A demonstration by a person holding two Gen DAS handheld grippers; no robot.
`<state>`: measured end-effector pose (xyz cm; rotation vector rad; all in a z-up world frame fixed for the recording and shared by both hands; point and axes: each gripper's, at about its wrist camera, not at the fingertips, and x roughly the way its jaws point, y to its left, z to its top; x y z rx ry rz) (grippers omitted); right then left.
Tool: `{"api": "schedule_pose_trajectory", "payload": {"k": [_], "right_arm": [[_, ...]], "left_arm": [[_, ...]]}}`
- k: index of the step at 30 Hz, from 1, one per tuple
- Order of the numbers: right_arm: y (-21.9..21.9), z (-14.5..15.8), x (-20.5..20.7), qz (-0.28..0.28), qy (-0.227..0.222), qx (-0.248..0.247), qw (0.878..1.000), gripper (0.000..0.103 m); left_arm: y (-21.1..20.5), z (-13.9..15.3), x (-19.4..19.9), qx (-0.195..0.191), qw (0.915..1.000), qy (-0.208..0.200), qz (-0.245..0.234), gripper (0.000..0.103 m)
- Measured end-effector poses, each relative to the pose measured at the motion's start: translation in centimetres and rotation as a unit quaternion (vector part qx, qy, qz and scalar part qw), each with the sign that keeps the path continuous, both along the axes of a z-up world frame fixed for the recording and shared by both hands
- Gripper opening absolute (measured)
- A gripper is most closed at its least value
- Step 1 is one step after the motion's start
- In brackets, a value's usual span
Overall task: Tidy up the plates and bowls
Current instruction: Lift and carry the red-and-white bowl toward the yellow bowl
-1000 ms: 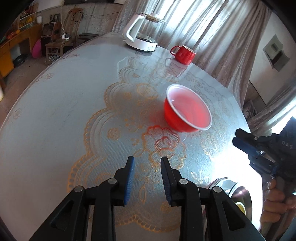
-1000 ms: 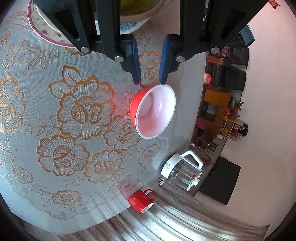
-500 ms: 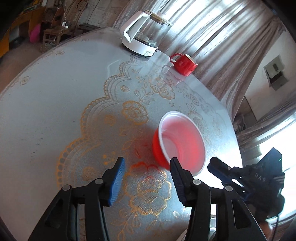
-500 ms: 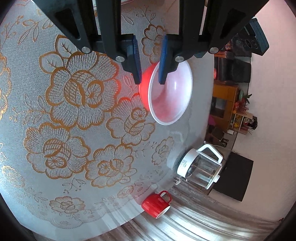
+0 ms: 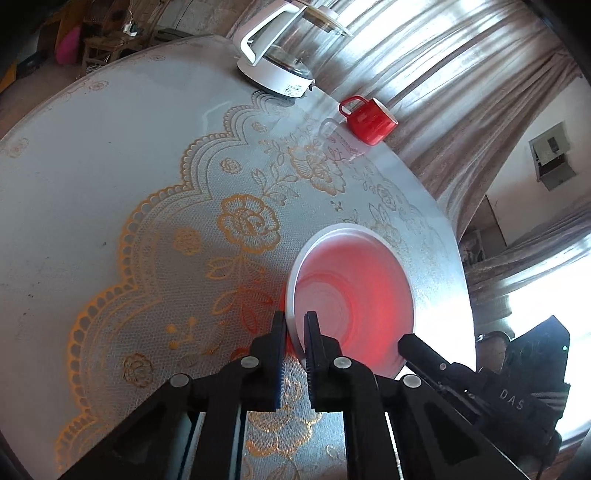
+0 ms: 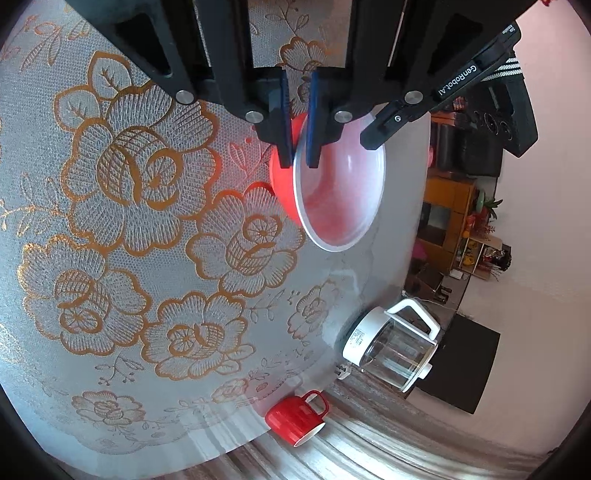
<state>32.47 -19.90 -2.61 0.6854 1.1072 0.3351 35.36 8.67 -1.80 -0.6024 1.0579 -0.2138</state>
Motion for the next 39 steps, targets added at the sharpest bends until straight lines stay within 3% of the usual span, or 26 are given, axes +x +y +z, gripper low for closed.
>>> {"api": "schedule_pose_trajectory", "payload": {"k": [2,10,19,20,22,25,31,33,39], "right_arm": [[0.0,0.3,-0.3,0.004,-0.002,0.005,1.0,0.006],[1.2,1.0,-2.9,0.031,0.008,0.013,0.999,0.006],[3.4,1.4,-6.1,0.075,0.007,-0.016,0.997,0.008],[3.7,1.4,-6.3,0.08,0.007,-0.022,0.997,0.008],[4.2,1.5,-6.4,0.085,0.006,-0.033,0.996,0.008],[4.8,1.5,-6.4,0.091,0.005,-0.054,0.994,0.009],[5.0,1.6,-6.7,0.089,0.0,-0.063,0.994,0.013],[5.0,1.7,-6.9,0.089,-0.004,-0.064,0.994,0.013],[5.4,1.8,-7.2,0.086,-0.018,-0.082,0.993,0.009]], "left_arm": [[0.4,0.2,-0.8,-0.011,0.9999,0.004,0.002,0.009],[1.5,1.6,-4.8,0.01,0.9998,0.016,-0.001,0.009],[2.2,2.0,-9.4,0.043,0.999,-0.01,-0.013,0.01],[2.3,1.9,-9.5,0.043,0.9989,-0.009,-0.013,0.012],[2.5,1.6,-9.5,0.044,0.9989,-0.007,-0.012,0.026],[2.9,1.4,-9.7,0.05,0.9987,-0.01,-0.005,0.031],[3.1,1.2,-9.9,0.051,0.9985,-0.018,-0.002,0.03],[2.7,1.3,-9.9,0.062,0.9978,-0.023,-0.006,0.016],[3.0,1.0,-10.5,0.069,0.9973,-0.025,-0.001,0.01]]}}
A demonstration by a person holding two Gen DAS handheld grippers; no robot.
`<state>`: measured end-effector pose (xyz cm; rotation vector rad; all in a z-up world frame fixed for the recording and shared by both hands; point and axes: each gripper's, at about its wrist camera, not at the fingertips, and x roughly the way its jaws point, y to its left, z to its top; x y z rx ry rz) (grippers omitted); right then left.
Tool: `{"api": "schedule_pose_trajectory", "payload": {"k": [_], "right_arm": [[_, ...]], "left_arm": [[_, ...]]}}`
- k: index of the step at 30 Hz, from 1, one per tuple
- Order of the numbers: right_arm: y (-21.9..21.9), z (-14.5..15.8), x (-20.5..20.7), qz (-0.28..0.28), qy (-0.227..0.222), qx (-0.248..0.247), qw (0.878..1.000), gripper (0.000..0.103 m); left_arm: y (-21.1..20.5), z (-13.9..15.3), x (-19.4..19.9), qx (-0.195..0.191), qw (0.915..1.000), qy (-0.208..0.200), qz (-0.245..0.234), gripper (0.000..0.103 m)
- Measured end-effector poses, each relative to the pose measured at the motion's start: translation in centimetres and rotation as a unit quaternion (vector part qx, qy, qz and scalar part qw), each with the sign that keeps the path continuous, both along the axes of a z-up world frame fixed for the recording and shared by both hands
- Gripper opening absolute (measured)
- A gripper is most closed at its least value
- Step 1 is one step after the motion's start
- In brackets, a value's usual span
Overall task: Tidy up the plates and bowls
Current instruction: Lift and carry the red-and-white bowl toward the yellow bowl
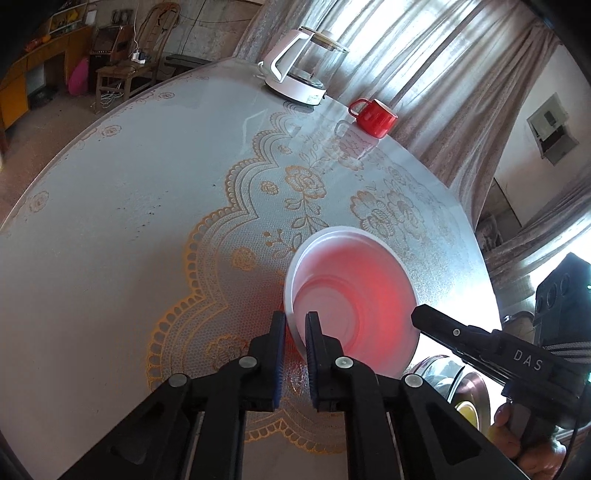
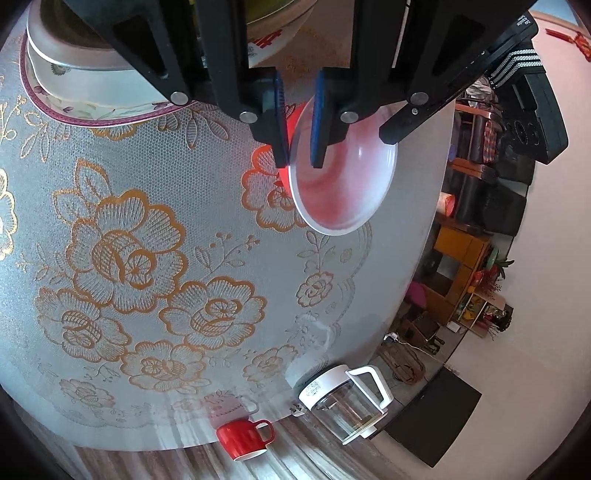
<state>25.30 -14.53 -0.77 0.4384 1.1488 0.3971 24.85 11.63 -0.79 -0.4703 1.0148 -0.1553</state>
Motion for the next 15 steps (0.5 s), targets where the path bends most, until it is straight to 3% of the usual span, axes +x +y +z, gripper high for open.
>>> {"api": "schedule_pose_trajectory", "payload": {"k": [4,15], "right_arm": [[0.3,0.6,-0.7,-0.001,-0.015,-0.012,1.0,0.008],[-1.6,3.0,-3.8,-0.016,-0.048,0.042,0.998,0.008]], "left_arm": [[0.1,0.6,-0.8,-0.005,1.0,-0.008,-0.001,0.009],[-0.7,2.8,-3.8,-0.009,0.9992,-0.035,-0.016,0.01]]}}
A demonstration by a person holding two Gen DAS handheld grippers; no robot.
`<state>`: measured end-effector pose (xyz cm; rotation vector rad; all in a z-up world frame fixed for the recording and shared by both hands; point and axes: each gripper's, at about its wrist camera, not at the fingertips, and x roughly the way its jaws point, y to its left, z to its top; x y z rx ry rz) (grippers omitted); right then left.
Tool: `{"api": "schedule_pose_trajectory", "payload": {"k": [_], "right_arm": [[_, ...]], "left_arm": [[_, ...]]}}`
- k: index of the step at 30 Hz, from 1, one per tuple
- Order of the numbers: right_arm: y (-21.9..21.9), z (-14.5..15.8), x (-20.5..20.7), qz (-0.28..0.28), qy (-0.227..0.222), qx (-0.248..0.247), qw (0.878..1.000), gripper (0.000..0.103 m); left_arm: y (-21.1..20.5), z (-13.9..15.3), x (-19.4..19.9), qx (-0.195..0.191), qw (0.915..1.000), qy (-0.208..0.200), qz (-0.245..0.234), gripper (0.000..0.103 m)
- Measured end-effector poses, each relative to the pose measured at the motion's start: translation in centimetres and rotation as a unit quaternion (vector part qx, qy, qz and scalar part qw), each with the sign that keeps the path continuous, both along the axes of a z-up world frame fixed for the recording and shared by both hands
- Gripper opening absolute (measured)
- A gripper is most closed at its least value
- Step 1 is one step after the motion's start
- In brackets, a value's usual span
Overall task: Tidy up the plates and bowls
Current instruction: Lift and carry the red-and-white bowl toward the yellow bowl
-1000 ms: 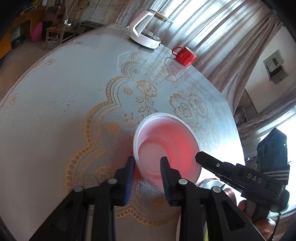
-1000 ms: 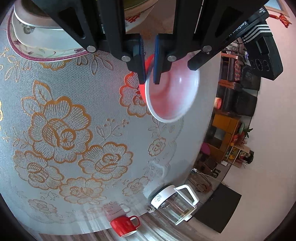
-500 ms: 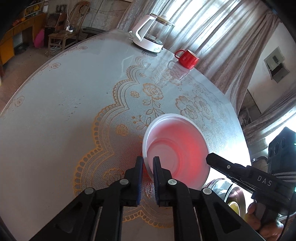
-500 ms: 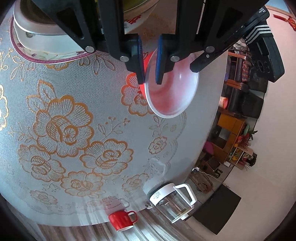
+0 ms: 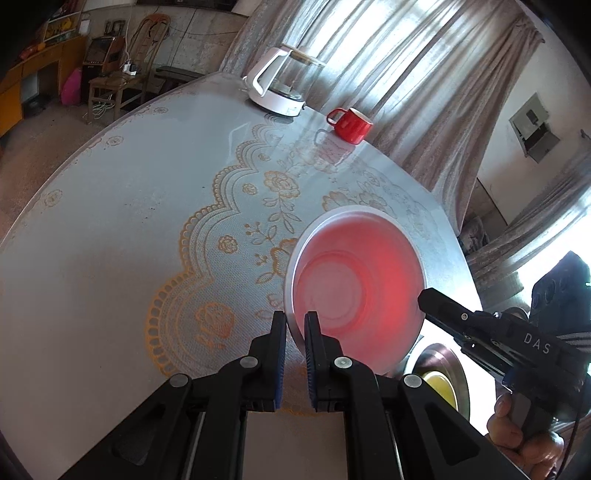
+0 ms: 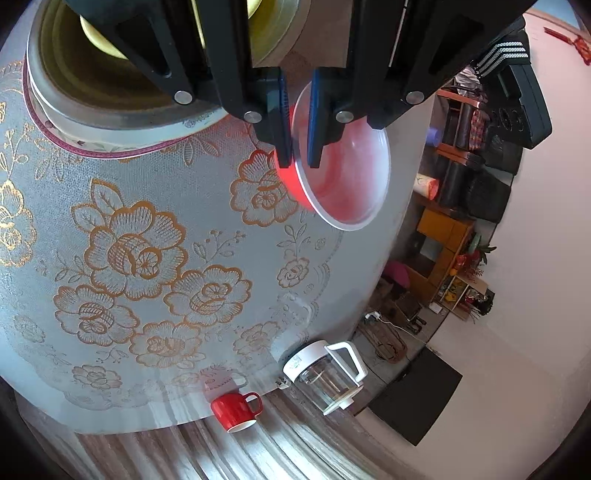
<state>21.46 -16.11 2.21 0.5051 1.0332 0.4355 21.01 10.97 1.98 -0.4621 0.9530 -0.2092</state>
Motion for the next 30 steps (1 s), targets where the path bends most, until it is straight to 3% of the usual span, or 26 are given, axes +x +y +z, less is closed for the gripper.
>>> {"api": "schedule_pose_trajectory", "payload": {"k": [16,30], "right_arm": [[-2.4,2.3,-4.8,-0.015,-0.04,0.019,0.999,0.008],[-3.9,2.8,-8.0,-0.015,-0.055,0.01,0.998,0.008]], "left_arm": [[-1.5,3.1,-3.7,-0.01,0.9988,-0.043,-0.024,0.009],[-3.1,4.0,-6.0,-0.022,0.9962,-0.062,-0.057,0.009]]}}
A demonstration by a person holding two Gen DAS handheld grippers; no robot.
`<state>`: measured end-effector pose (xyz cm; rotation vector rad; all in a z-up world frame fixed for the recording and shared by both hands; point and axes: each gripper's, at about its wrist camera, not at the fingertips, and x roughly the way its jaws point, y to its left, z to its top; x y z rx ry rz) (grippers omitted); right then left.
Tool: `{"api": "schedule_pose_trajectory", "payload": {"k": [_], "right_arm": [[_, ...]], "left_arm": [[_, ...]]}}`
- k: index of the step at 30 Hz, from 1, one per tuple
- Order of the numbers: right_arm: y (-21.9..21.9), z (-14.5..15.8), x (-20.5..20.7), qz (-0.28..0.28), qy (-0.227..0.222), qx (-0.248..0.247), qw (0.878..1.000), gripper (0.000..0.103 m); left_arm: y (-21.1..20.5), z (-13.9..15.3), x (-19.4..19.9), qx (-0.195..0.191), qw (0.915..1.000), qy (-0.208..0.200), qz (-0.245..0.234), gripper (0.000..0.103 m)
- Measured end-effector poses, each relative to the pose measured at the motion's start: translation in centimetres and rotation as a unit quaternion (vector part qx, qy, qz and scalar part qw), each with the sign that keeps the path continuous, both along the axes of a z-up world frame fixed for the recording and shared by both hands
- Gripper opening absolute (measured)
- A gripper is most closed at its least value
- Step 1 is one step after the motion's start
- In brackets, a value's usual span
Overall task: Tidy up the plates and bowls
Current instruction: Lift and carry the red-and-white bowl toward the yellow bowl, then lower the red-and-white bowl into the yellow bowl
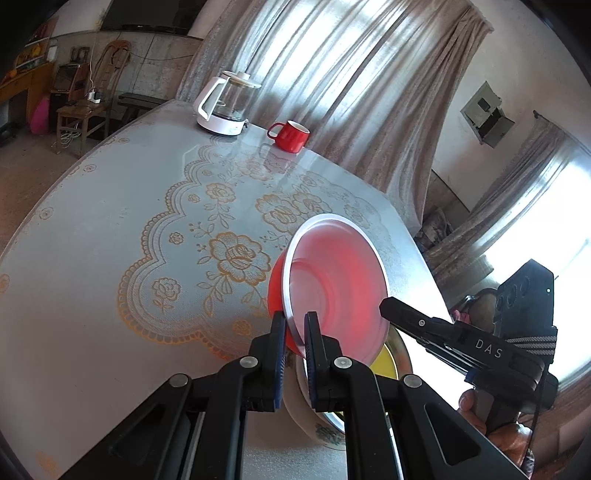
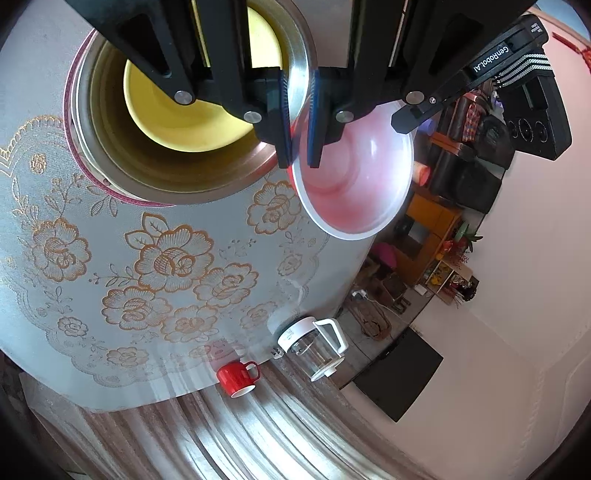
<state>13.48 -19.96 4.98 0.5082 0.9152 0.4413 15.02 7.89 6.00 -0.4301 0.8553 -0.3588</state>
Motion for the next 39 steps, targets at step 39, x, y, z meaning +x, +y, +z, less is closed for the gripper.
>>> {"api": "schedule_pose_trajectory", "payload": {"k": [39], "right_arm": [[-6.9,-1.2,-7.1,-0.058,0.026,-0.026,0.998,0.007]], "left_arm": [[-6.5,-2.8,-3.6,-0.008,0.9924,0.047,-0.113,0.01]]}}
